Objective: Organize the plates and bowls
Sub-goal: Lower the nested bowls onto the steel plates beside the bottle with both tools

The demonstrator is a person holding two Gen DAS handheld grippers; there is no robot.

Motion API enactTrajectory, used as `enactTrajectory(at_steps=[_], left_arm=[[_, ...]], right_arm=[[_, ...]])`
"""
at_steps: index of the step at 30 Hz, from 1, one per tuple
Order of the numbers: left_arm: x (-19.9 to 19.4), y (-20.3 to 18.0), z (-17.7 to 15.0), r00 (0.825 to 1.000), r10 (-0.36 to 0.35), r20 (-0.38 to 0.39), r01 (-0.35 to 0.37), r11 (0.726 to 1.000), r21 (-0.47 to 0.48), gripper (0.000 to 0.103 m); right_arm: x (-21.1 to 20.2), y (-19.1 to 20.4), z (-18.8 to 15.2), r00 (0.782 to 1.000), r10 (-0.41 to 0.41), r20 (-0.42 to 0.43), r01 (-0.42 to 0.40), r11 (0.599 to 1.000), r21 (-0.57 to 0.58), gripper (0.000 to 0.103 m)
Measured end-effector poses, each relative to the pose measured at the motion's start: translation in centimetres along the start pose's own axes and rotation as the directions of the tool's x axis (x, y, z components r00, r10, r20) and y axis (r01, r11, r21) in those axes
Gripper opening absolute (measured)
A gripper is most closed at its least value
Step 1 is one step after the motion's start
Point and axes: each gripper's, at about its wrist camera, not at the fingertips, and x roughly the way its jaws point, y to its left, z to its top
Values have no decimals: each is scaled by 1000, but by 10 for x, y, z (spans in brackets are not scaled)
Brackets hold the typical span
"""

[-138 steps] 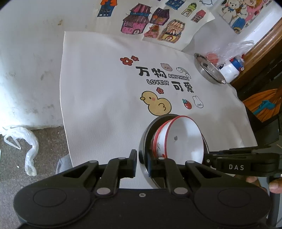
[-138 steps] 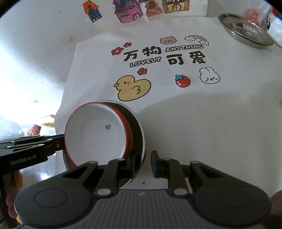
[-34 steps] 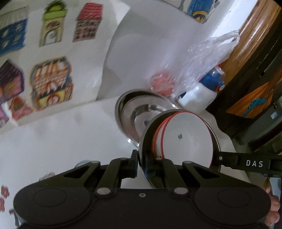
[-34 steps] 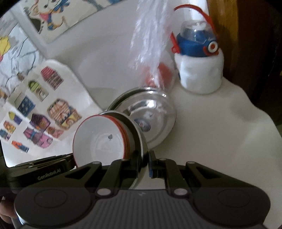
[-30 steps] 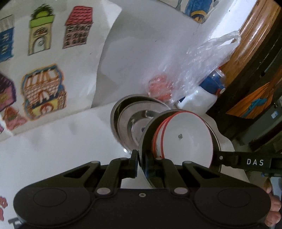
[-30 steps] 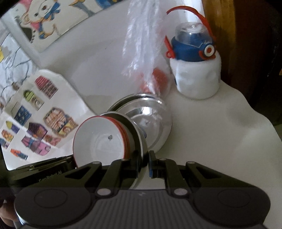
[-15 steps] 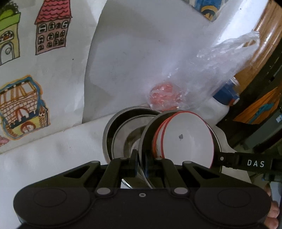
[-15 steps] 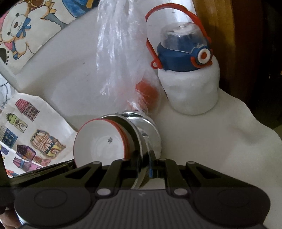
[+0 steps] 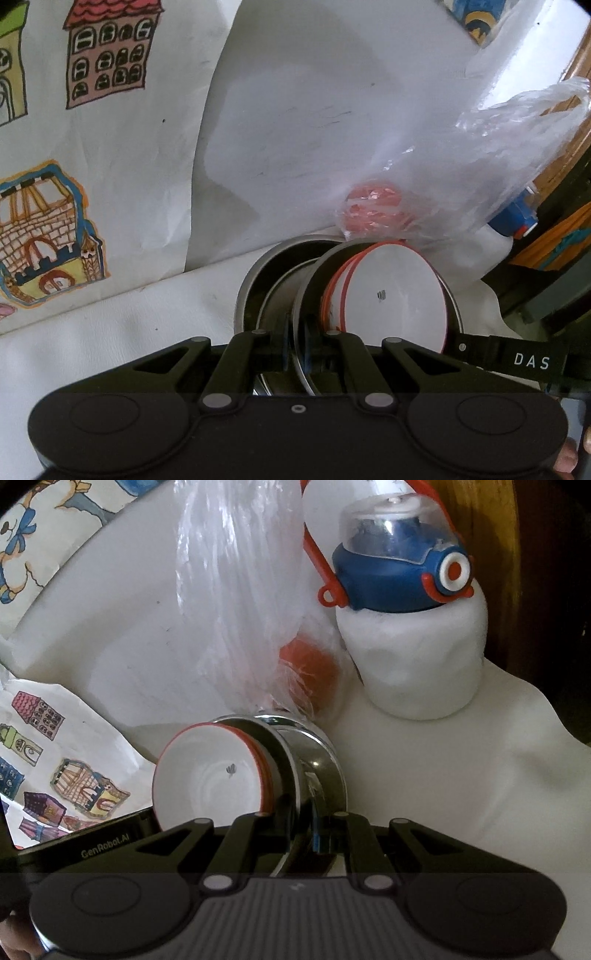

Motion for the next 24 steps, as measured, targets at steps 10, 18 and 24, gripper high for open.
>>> enactTrajectory(at_steps=[10,18,24], left_arm=[[8,11,7,1000,-17,4,17,999,-34,5],[9,21,5,998,-56,35,58,996,-69,6],[6,25,6,997,-61,44,64,995,-74,16]], right_arm=[[8,3,1,1000,1,24,-2,1000,7,13],[8,5,-5,998,-11,66,11,1000,4,16],[6,4,-7,995,-25,92,26,1000,-8,19]])
